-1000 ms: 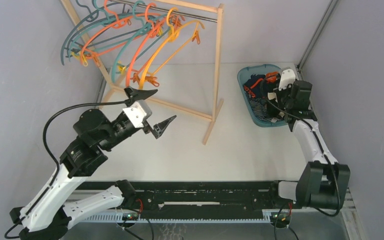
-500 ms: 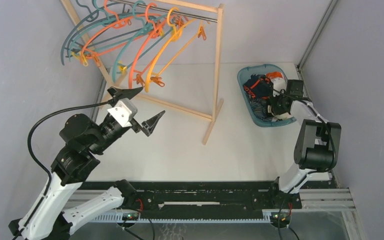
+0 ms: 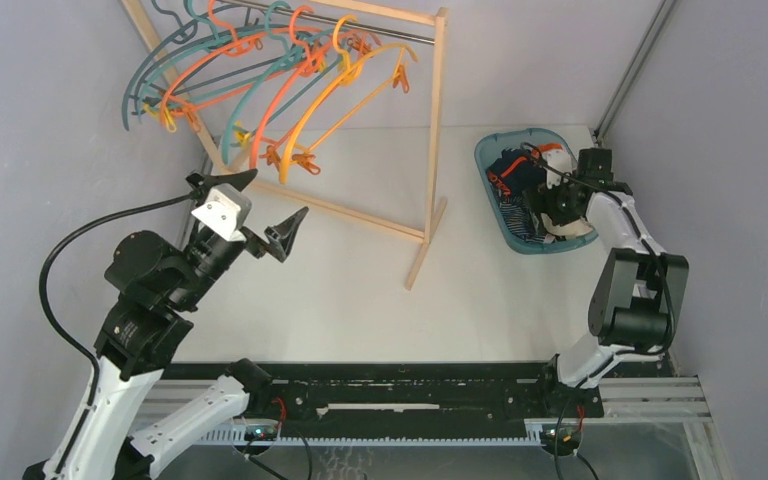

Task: Remove the underwear clipped to the hanger
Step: Place the underwear in the bin.

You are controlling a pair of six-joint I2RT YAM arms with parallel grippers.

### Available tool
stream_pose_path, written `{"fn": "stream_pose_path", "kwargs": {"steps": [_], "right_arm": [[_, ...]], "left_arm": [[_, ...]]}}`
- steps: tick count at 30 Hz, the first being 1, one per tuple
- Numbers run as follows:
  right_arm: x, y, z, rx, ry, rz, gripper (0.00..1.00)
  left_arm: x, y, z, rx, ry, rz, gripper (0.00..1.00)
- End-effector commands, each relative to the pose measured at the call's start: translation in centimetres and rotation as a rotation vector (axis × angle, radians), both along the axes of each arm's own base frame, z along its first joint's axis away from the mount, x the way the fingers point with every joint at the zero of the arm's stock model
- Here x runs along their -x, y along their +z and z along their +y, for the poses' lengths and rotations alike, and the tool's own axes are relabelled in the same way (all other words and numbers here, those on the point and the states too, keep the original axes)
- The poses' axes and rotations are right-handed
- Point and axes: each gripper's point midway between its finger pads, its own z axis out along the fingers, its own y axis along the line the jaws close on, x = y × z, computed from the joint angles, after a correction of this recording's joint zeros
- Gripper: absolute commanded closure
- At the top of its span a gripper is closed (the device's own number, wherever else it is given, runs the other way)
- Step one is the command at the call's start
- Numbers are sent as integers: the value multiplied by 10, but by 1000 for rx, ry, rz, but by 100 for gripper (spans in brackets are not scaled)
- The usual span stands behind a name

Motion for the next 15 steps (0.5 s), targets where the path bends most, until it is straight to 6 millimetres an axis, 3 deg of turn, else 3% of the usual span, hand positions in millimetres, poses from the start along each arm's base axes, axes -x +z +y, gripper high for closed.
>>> {"fn": "stream_pose_path", "kwargs": {"steps": [1,9,15], "right_arm": [[-8,70,-1,42,20,-170,4],[2,117,3,139,31,-270,2],[11,130,33,115,15,-282,1]], "left_arm": [[0,22,19,87,79,-16,0],[-12,25,53,151,241,5,0],[-21,24,86,174,409,1,0]]}}
